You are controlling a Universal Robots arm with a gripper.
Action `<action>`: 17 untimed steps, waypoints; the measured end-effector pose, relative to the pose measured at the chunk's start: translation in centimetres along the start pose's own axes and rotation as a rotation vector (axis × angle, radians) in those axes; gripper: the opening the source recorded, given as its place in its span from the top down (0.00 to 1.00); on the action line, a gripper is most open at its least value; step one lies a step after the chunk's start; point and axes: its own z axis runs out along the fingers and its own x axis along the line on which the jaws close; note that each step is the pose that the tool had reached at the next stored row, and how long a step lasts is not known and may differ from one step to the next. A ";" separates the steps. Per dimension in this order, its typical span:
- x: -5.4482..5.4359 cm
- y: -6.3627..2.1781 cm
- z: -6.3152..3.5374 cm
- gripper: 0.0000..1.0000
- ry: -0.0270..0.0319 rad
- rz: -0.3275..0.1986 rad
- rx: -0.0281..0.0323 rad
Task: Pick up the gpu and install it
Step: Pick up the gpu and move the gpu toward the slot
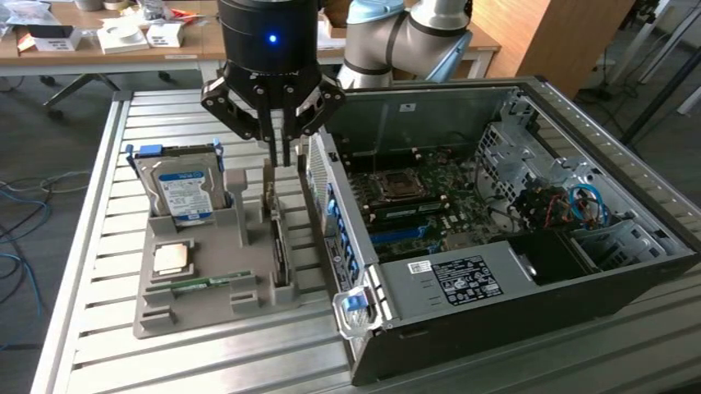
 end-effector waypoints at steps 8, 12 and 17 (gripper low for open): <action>0.0 0.00 0.01 0.64 0.0000 0.000 0.0000; 0.0 -0.02 0.52 0.64 0.0000 0.000 -0.0001; 0.0 -0.06 1.43 0.64 0.0000 0.000 -0.0002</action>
